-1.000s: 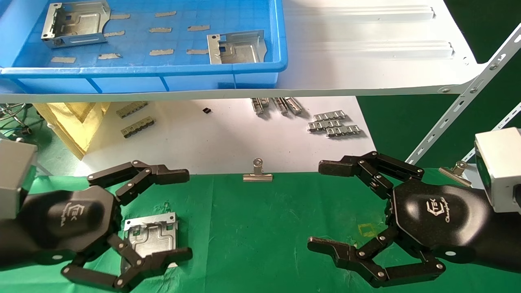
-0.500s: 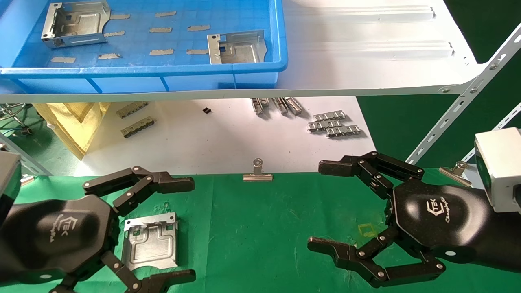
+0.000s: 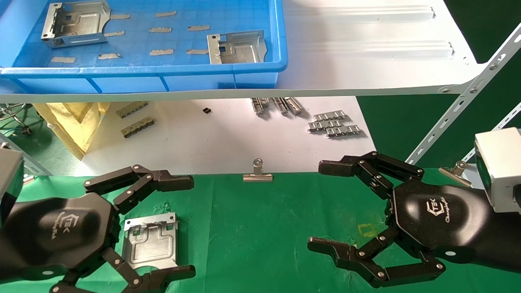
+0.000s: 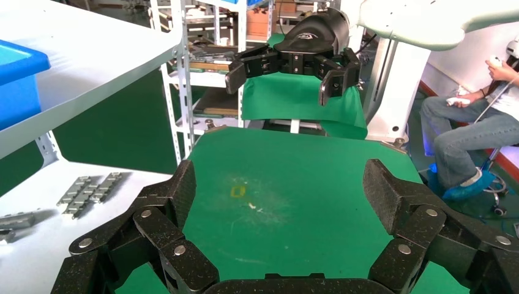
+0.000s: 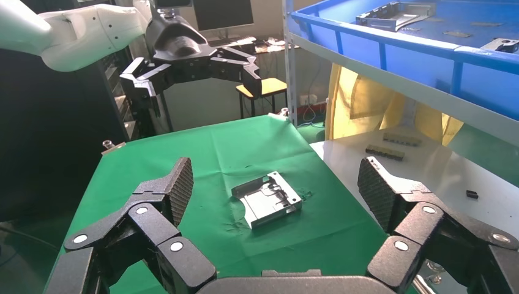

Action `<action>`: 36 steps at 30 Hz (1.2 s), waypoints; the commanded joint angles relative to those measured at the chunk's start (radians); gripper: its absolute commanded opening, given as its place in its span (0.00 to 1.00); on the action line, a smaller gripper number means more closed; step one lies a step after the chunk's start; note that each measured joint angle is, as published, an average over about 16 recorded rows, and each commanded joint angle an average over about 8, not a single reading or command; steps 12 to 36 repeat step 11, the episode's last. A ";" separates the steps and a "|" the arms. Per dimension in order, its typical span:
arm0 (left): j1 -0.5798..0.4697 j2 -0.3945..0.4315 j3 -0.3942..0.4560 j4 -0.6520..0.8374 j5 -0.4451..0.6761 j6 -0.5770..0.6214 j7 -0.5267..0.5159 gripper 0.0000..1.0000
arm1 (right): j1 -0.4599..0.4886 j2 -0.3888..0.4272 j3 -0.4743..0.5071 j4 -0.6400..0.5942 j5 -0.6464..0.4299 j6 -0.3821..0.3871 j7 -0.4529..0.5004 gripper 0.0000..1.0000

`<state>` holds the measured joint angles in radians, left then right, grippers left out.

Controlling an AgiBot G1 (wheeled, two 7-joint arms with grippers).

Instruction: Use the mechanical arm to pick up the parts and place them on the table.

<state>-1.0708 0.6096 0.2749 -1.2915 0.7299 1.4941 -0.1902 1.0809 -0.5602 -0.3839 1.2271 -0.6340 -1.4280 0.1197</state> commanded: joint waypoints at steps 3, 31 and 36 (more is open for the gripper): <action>-0.001 0.000 0.002 0.003 0.000 0.000 0.001 1.00 | 0.000 0.000 0.000 0.000 0.000 0.000 0.000 1.00; -0.002 0.001 0.003 0.005 0.000 0.001 0.002 1.00 | 0.000 0.000 0.000 0.000 0.000 0.000 0.000 1.00; -0.002 0.001 0.003 0.005 0.000 0.001 0.002 1.00 | 0.000 0.000 0.000 0.000 0.000 0.000 0.000 1.00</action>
